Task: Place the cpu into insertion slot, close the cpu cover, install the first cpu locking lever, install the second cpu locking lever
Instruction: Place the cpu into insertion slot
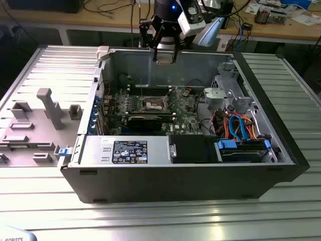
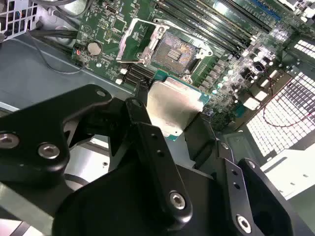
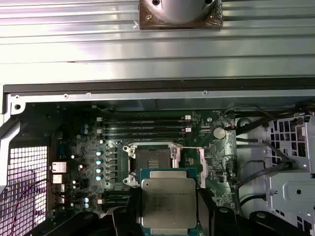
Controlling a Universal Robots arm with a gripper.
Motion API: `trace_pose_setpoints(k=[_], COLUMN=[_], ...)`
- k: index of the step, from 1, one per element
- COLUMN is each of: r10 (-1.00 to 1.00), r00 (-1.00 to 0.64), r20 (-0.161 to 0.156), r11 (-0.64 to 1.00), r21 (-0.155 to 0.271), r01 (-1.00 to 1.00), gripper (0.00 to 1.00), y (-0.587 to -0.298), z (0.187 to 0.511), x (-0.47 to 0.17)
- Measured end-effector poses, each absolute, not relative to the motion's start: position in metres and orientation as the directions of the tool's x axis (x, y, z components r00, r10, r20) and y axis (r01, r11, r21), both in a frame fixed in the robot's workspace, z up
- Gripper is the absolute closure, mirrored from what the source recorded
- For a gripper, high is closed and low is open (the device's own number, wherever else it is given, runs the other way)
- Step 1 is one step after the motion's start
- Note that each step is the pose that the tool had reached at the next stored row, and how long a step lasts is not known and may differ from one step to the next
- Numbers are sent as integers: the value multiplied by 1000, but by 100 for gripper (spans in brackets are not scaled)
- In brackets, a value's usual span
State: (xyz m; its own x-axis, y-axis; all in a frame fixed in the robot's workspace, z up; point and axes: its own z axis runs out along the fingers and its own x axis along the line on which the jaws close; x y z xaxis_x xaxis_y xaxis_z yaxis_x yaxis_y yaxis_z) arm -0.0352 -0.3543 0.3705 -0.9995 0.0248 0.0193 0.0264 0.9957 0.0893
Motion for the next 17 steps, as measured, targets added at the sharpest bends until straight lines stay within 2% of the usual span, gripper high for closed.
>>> trace_pose_setpoints(k=[11,17], r10=[30,95], r00=[-999,-995], r20=[19,19], r11=[996,991], r21=[89,89], r01=[31,96], gripper=[46,46], y=[-355,-355], z=[370,370], x=[-35,-35])
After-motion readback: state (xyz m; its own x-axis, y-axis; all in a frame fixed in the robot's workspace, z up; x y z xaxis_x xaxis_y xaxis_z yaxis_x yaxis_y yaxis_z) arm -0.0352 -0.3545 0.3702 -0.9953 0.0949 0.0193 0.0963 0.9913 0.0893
